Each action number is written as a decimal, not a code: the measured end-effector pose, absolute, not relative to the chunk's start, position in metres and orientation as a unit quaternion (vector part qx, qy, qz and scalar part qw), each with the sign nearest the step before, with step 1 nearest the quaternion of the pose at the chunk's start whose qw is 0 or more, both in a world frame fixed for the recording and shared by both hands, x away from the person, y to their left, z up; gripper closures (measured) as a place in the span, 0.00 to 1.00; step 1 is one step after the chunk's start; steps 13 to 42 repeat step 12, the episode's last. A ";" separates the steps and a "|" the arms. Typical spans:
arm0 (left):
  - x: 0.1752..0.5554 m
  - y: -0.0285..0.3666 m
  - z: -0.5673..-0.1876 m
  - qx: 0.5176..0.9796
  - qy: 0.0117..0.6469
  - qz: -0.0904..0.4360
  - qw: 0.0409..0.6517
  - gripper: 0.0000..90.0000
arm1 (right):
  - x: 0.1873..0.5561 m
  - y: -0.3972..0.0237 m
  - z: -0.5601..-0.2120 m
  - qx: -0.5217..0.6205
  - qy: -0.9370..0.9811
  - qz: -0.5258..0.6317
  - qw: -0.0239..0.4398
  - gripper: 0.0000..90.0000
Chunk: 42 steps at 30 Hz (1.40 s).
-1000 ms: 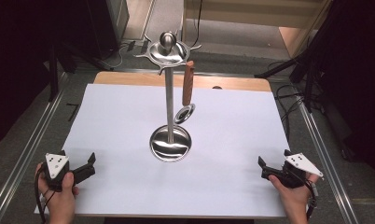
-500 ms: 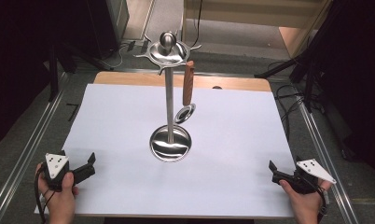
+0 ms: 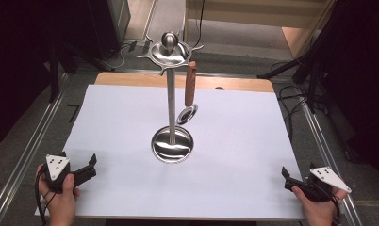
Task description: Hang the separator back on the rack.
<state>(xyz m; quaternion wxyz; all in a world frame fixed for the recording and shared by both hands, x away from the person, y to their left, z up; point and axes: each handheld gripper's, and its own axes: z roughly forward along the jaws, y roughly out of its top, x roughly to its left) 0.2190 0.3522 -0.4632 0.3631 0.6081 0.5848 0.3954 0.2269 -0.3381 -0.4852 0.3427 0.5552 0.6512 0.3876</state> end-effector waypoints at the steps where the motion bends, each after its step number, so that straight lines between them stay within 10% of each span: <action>1: 0.219 0.352 -0.463 0.608 0.585 0.395 0.364 0.04 | 0.226 -0.339 -0.487 0.555 0.653 0.385 0.343 0.00; 42: 0.220 0.352 -0.463 0.613 0.584 0.394 0.359 0.04 | 0.223 -0.337 -0.489 0.551 0.659 0.380 0.344 0.04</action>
